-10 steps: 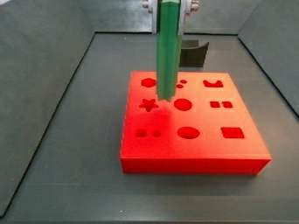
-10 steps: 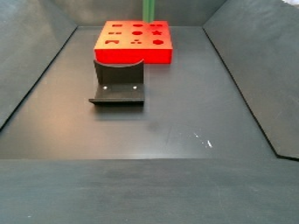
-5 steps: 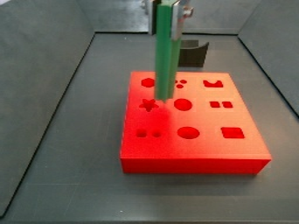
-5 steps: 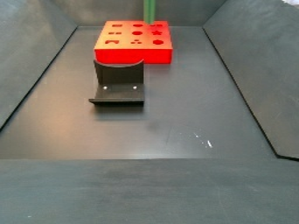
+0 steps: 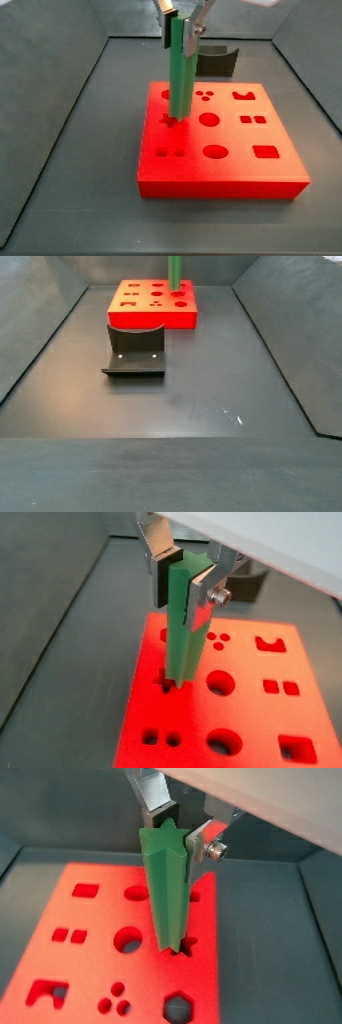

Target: Insert the star object.

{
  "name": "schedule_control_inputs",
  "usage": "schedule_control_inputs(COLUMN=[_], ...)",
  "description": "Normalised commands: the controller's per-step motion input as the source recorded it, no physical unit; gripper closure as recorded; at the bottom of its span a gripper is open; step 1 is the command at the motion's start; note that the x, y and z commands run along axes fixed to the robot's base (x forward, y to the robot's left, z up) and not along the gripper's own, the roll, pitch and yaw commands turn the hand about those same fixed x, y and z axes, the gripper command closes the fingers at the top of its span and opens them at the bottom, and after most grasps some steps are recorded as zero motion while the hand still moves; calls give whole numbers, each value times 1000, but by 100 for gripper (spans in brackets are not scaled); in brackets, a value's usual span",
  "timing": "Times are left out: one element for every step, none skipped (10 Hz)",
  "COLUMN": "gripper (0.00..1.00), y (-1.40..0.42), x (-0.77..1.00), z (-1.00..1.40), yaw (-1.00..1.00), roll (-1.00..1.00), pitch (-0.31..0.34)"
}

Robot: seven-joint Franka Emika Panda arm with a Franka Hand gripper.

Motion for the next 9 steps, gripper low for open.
schedule_control_inputs(gripper=[100, 100, 100, 100, 100, 100, 100, 100, 100], y=[54, 106, 57, 11, 0, 0, 0, 74, 66], x=[0, -183, -340, -297, -174, -80, 0, 0, 129], z=[-37, -74, -40, 0, 0, 154, 117, 0, 0], yaw=[-300, -263, -126, -14, 0, 0, 0, -31, -69], roll=[-109, -90, -106, -173, -294, -357, -356, -247, -164], pitch=[0, 0, 67, 140, 113, 3, -56, -43, 0])
